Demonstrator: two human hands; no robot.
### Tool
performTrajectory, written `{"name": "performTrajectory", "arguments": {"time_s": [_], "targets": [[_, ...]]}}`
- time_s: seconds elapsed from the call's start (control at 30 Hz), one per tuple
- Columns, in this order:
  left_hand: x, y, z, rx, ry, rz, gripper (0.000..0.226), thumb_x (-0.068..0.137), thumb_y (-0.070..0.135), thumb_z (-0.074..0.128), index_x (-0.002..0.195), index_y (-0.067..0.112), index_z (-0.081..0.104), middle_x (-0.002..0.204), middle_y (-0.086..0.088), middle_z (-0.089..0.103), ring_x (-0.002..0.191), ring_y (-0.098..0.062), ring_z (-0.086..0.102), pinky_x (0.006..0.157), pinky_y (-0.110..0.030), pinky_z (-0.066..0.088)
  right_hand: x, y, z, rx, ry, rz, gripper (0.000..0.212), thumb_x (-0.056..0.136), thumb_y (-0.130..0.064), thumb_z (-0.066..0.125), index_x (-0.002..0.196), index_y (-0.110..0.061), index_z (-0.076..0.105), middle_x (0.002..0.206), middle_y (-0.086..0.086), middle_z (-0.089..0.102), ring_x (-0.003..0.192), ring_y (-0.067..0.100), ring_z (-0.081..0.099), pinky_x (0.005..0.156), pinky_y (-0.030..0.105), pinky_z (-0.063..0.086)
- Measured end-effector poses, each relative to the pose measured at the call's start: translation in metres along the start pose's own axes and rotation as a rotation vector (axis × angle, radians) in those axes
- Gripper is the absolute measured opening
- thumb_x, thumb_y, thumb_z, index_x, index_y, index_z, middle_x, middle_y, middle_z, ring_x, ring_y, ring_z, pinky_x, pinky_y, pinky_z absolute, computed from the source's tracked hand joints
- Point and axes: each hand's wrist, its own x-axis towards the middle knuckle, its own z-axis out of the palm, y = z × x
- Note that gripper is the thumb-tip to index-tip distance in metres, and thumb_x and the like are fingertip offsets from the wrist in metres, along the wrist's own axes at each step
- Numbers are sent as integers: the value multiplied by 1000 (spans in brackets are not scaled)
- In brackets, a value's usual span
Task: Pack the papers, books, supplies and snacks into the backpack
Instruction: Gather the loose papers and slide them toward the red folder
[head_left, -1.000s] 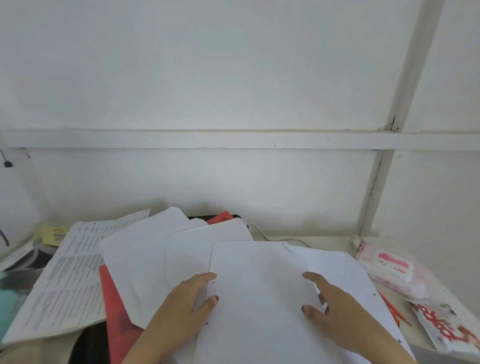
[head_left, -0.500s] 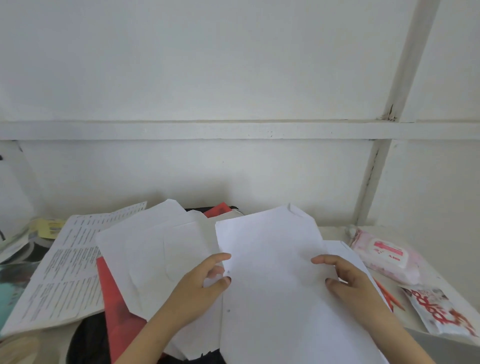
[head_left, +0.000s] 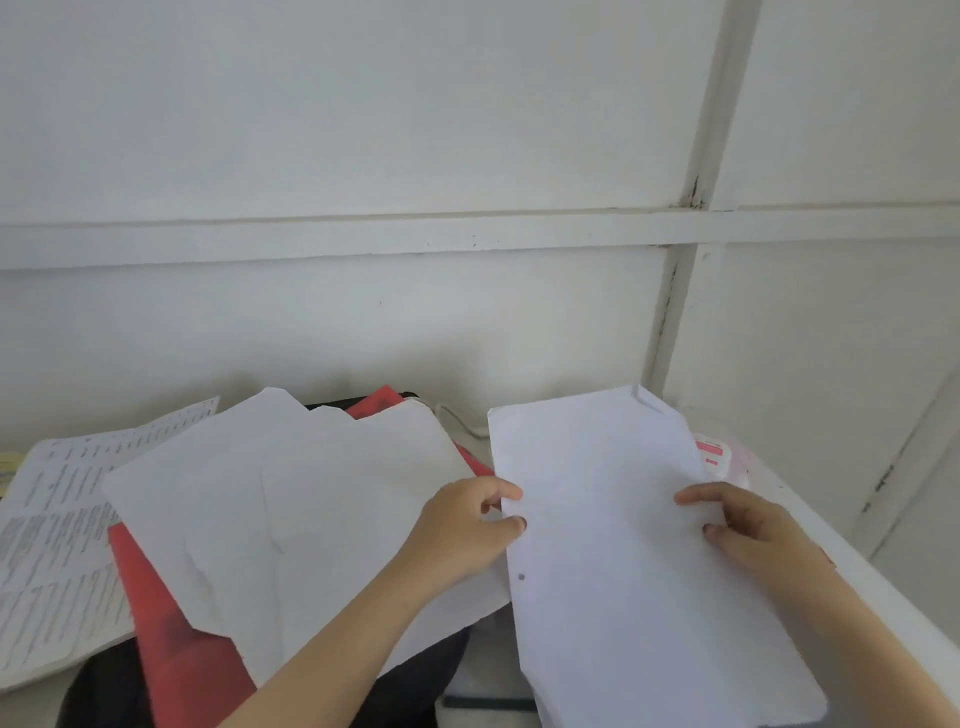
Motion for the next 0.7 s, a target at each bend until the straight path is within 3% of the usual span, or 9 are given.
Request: {"name": "performTrajectory", "arguments": {"time_s": [0.07, 0.2, 0.27, 0.33, 0.47, 0.6, 0.7], "targets": [[5, 2, 8, 120, 2, 30, 35, 86, 30, 61, 120, 28, 59, 114, 12, 58, 110, -5, 50, 91, -19, 37, 4, 6, 0, -252, 22, 1, 42, 87, 5, 51, 83, -35, 65, 74, -18, 53, 56, 2, 47, 53, 9, 35], [11, 2, 20, 380, 57, 120, 39, 86, 35, 59, 124, 28, 57, 123, 11, 59, 114, -10, 48, 97, -23, 33, 11, 20, 8, -571, -90, 19, 33, 90, -14, 54, 94, -47, 53, 103, -19, 59, 87, 6, 55, 73, 17, 38], [13, 0, 24, 461, 86, 145, 38, 87, 38, 57, 125, 30, 56, 127, 12, 55, 118, -11, 43, 99, -24, 29, 13, 25, 12, -615, -123, 37, 31, 91, -20, 54, 99, -50, 49, 115, -17, 59, 99, 11, 56, 82, 23, 39], [13, -3, 28, 509, 114, 159, 39, 88, 40, 54, 126, 32, 53, 131, 12, 49, 122, -11, 37, 101, -24, 25, 13, 28, 15, -568, -128, 47, 28, 91, -21, 55, 101, -47, 50, 116, -17, 56, 103, 12, 52, 81, 23, 37], [16, -10, 33, 519, 119, 146, 40, 88, 42, 52, 127, 32, 50, 128, 10, 46, 127, -14, 31, 106, -26, 20, 16, 30, 14, -440, -45, 46, 28, 88, -15, 61, 94, -42, 58, 99, -8, 55, 94, 13, 50, 75, 25, 34], [26, -14, 35, 500, 49, 92, 38, 88, 41, 52, 124, 32, 52, 124, 3, 47, 135, -25, 22, 112, -39, 15, 19, 28, 12, -237, 66, -4, 41, 83, 2, 61, 81, -39, 64, 70, -5, 48, 66, 11, 46, 59, 20, 34], [31, -15, 35, 392, 38, 78, 32, 86, 38, 55, 118, 32, 56, 121, 4, 50, 135, -23, 23, 113, -39, 14, 20, 16, 11, -102, 106, -56, 43, 86, 8, 52, 81, -31, 69, 82, -10, 60, 51, 3, 44, 46, 13, 32]]}}
